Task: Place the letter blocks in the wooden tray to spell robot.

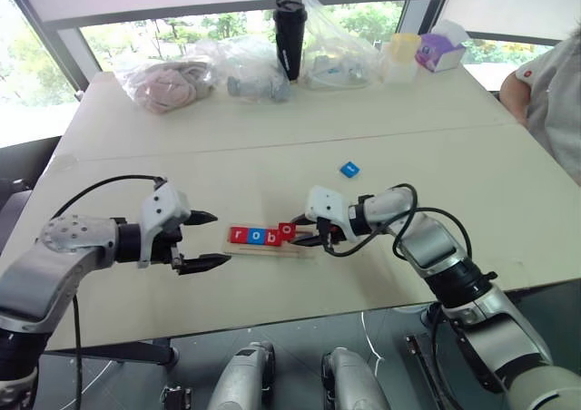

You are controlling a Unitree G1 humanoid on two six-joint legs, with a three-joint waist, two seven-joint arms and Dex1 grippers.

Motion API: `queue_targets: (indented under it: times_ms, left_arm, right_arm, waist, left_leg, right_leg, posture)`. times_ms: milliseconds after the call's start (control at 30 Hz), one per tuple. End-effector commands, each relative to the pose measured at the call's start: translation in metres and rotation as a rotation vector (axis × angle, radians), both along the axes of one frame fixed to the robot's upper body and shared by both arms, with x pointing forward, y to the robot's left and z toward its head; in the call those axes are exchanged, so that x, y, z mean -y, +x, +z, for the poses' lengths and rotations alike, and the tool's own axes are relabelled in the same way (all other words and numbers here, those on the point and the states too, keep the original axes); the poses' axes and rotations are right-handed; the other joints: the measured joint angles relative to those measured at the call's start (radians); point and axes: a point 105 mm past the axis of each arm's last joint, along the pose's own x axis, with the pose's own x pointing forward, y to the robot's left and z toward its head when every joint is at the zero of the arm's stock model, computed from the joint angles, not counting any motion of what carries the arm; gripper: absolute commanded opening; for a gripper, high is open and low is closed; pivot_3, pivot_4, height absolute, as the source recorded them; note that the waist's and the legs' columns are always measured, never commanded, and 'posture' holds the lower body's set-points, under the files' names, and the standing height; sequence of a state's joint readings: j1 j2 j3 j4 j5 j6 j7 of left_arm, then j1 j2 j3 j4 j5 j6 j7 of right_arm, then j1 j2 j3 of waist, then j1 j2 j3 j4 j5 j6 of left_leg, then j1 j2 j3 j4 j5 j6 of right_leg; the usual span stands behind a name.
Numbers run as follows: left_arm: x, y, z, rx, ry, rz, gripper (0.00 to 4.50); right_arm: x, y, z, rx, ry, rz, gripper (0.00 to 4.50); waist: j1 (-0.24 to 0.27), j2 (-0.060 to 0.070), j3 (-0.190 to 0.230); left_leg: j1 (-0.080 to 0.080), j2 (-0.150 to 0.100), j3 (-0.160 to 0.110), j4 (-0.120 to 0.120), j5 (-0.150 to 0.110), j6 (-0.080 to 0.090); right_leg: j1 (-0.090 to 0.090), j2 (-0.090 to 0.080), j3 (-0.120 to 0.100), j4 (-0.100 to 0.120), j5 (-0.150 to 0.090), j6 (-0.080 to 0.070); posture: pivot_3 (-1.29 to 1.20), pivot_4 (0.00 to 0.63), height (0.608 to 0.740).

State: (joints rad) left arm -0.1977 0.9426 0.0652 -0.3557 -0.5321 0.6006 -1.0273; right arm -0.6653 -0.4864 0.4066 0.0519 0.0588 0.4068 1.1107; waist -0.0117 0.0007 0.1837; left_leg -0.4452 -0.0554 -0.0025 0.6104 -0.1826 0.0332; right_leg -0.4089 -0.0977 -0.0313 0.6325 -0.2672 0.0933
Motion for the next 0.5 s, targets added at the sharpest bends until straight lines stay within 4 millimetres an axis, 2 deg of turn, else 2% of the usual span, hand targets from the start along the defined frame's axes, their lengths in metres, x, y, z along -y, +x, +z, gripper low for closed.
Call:
queue_targets:
  times_ms: [33, 467, 500]
  left_arm:
    - [0.0027, 0.0004, 0.0122, 0.060, -0.016, 0.001, 4.50]
    - [0.0069, 0.0028, 0.0108, 0.062, -0.034, 0.000, 4.50]
    - [0.0069, 0.0032, 0.0107, 0.062, -0.034, 0.000, 4.50]
  right_arm:
    - [-0.0015, 0.0026, 0.0062, 0.027, 0.002, 0.008, 1.12]
    - [0.0044, 0.0033, -0.0013, -0.004, -0.002, -0.010, 1.12]
    - [0.0042, 0.0029, -0.0018, -0.006, -0.002, -0.010, 1.61]
  waist:
    - [0.000, 0.000, 0.000]
    - [0.000, 0.000, 0.000]
    - [0.000, 0.000, 0.000]
  left_leg:
    - [0.000, 0.000, 0.000, 0.000, 0.000, 0.000]
    - [0.000, 0.000, 0.000, 0.000, 0.000, 0.000]
    - [0.000, 0.000, 0.000, 0.000, 0.000, 0.000]
  right_leg:
    - [0.000, 0.000, 0.000, 0.000, 0.000, 0.000]
    - [0.000, 0.000, 0.000, 0.000, 0.000, 0.000]
    - [0.000, 0.000, 0.000, 0.000, 0.000, 0.000]
  posture:
    - [0.00, 0.150, 0.740]
    - [0.00, 0.150, 0.740]
    - [0.00, 0.150, 0.740]
